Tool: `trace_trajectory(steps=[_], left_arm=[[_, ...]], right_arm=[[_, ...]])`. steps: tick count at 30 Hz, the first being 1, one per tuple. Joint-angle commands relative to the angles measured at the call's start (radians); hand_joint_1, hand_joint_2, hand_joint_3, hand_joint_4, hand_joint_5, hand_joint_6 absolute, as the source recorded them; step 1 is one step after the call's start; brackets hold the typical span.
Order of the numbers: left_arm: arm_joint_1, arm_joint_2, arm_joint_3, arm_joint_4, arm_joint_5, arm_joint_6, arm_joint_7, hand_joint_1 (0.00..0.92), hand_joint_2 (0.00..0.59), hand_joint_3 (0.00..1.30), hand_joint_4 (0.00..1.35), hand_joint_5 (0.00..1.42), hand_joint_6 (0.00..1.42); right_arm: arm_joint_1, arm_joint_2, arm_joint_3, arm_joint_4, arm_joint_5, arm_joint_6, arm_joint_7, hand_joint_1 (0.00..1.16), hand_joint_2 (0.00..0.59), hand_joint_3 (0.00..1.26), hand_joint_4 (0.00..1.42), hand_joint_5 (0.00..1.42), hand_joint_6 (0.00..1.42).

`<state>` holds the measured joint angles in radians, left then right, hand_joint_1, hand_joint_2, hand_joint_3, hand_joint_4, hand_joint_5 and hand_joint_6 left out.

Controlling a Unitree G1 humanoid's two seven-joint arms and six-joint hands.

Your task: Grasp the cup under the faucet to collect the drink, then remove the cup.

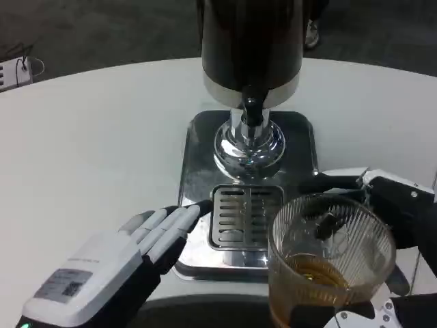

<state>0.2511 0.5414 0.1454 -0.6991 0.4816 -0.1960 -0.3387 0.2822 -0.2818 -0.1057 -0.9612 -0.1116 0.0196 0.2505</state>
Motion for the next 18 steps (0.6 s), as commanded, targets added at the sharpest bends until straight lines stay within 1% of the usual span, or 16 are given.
trace_trajectory(steps=[1, 18], left_arm=[[0.002, 0.005, -0.002, 0.000, 0.001, 0.003, -0.018, 0.000, 0.061, 0.00, 0.00, 0.00, 0.00], [0.020, 0.004, 0.003, -0.008, -0.003, -0.008, -0.018, 0.000, 0.061, 0.00, 0.00, 0.00, 0.00]], right_arm=[[-0.001, 0.001, -0.009, -0.026, 0.019, -0.039, 0.000, 0.98, 0.103, 1.06, 1.24, 1.37, 1.42], [0.032, 0.004, -0.011, -0.045, 0.020, -0.045, 0.000, 0.98, 0.097, 1.06, 1.24, 1.36, 1.42]])
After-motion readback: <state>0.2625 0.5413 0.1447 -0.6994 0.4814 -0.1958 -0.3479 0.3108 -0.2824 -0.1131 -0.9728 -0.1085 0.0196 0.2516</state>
